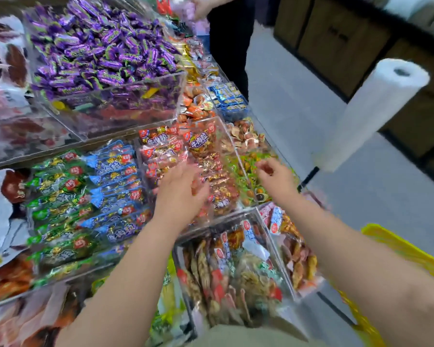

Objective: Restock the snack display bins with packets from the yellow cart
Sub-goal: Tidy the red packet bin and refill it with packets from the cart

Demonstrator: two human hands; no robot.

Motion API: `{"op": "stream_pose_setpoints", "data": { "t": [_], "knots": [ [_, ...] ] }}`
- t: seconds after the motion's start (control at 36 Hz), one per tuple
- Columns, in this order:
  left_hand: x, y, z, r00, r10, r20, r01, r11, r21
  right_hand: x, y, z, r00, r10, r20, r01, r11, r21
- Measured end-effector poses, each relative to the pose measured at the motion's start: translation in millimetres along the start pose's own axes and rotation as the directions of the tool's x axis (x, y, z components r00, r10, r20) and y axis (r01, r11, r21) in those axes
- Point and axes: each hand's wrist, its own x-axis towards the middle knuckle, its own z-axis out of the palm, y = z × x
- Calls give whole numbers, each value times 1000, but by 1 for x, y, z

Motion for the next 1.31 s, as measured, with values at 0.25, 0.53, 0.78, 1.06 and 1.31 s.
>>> {"op": "stream_pose_setpoints", "data": {
  "t": [0.25,0.53,0.78,1.06,1.31],
  "knots": [
    [-85,83,79,841,159,517,56,925,-376,-185,118,-34,831,548,-96,-538,835,115],
    [-174,127,215,365,-51,930,314,947,-71,-392,200,-82,293,950,109,-886,227,404],
    [-204,180,302,119,-330,936,586,784,202,-482,261,-163,-8,958,287,-886,-139,442],
    [-183,285,359,173,-287,942,672,733,100,-424,307,-283,153,983,102,-805,64,590],
    [-129,323,404,278,-305,911,543,832,113,-363,347,-305,180,973,147,-746,38,665]
  ]
}}
